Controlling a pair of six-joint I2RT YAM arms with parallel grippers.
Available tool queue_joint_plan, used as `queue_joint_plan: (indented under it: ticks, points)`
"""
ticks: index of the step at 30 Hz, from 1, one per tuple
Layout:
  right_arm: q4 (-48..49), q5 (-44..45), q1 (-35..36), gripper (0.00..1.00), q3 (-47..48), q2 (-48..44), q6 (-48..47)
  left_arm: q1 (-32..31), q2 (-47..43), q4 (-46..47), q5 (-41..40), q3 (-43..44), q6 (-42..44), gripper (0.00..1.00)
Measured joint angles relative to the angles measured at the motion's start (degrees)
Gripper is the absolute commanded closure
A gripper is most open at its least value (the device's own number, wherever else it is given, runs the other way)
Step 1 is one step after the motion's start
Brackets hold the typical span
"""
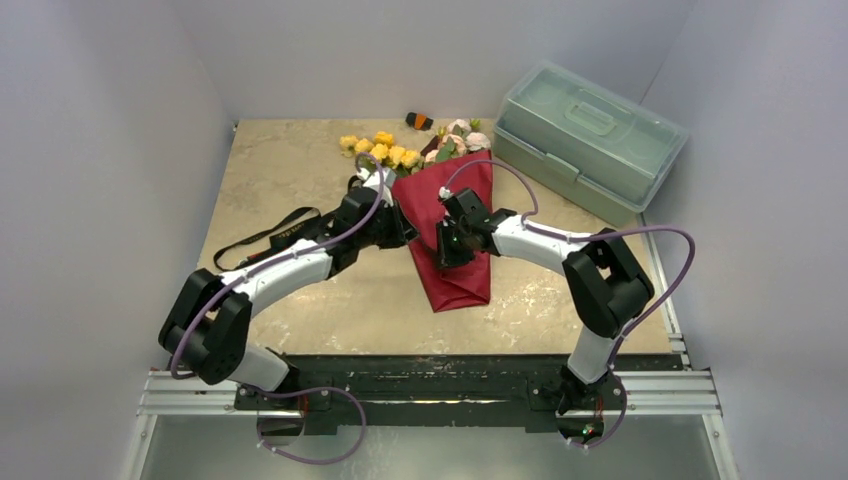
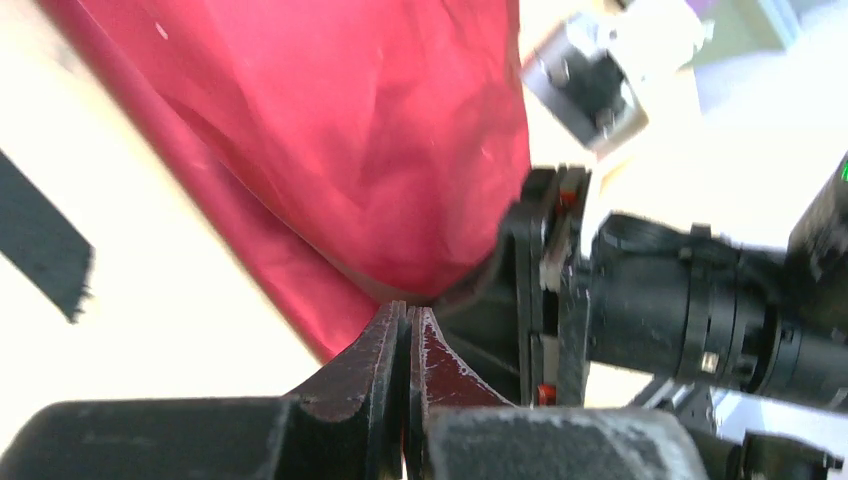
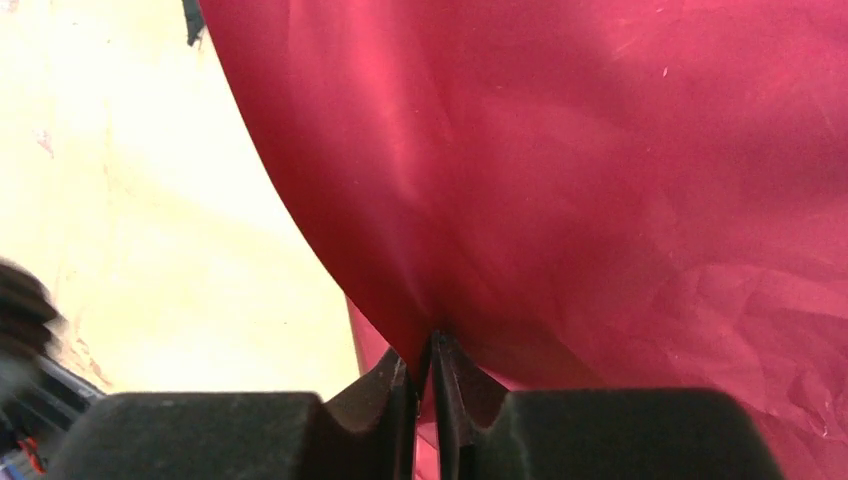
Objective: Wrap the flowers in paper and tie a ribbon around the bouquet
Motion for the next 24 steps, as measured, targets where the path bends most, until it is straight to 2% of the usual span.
queue_joint_plan:
  ticks: [4, 7, 15, 24]
  points:
    - [0.09, -1.14, 0.00, 0.60, 0.57, 0.55, -0.31, 2.60, 1.36, -0.37, -1.25, 2.93, 0.26, 1.00]
    - [0.20, -1.73, 0.00, 0.54, 0.83, 0.90, -0.46, 2.67, 4.57, -0.17, -1.16, 5.99, 0.52, 1.00]
    - [1.22, -4.52, -0.02, 0.53, 0.94, 1.22, -0.33, 2.82, 16.50, -0.39, -0.22, 13.53, 2.05, 1.00]
    - [3.23, -8.48, -0.04, 0.54, 0.94, 1.27, 1.36, 4.92, 26.51, -1.18, 0.55, 16.13, 3.56, 1.00]
